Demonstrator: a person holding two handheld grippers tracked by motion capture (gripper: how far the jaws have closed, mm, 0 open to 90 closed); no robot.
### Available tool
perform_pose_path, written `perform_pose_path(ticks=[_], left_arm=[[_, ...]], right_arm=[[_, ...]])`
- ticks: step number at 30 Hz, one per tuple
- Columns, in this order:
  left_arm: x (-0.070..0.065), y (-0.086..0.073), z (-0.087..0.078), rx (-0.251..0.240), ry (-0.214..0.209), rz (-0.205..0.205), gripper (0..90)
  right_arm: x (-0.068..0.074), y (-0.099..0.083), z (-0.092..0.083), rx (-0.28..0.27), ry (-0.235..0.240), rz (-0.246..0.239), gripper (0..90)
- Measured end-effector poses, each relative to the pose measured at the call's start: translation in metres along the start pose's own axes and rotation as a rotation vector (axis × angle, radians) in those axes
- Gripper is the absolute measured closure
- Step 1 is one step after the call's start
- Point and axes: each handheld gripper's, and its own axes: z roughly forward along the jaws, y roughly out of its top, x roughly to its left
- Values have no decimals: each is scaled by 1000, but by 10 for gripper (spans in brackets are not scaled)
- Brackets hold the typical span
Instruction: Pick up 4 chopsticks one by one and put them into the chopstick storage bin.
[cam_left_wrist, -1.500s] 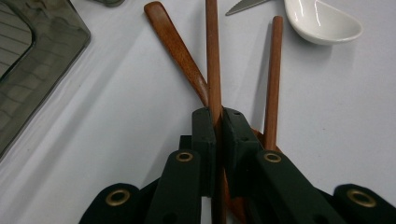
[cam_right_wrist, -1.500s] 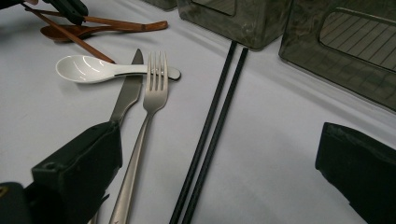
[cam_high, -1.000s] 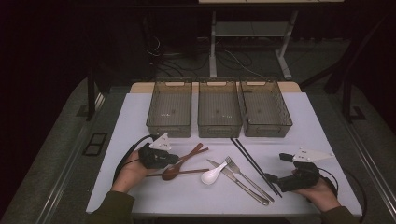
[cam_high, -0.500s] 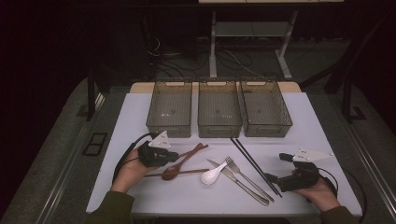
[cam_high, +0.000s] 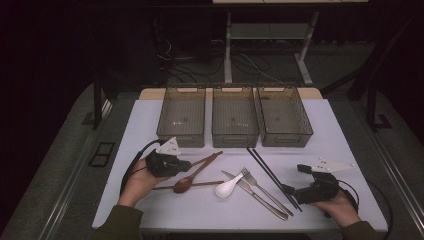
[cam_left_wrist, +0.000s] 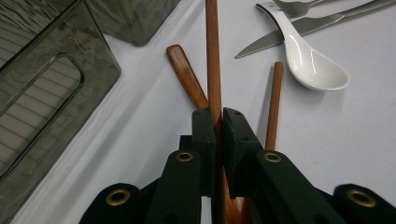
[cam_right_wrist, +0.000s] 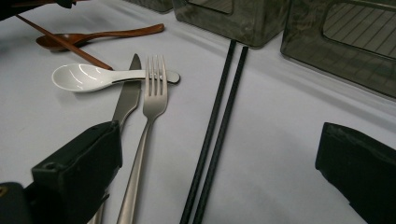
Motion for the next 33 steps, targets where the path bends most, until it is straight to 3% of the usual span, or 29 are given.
perform_pose_path(ticks=[14, 22, 33], left_arm=[[2, 6, -10, -25, 17, -76, 835], [11, 10, -14, -32, 58, -139, 835], [25, 15, -15, -67, 56, -198, 836]], right_arm=[[-1, 0, 0, 2, -7, 2, 8], [-1, 0, -1, 2, -7, -1, 8], [-1, 0, -2, -9, -9, 1, 8]])
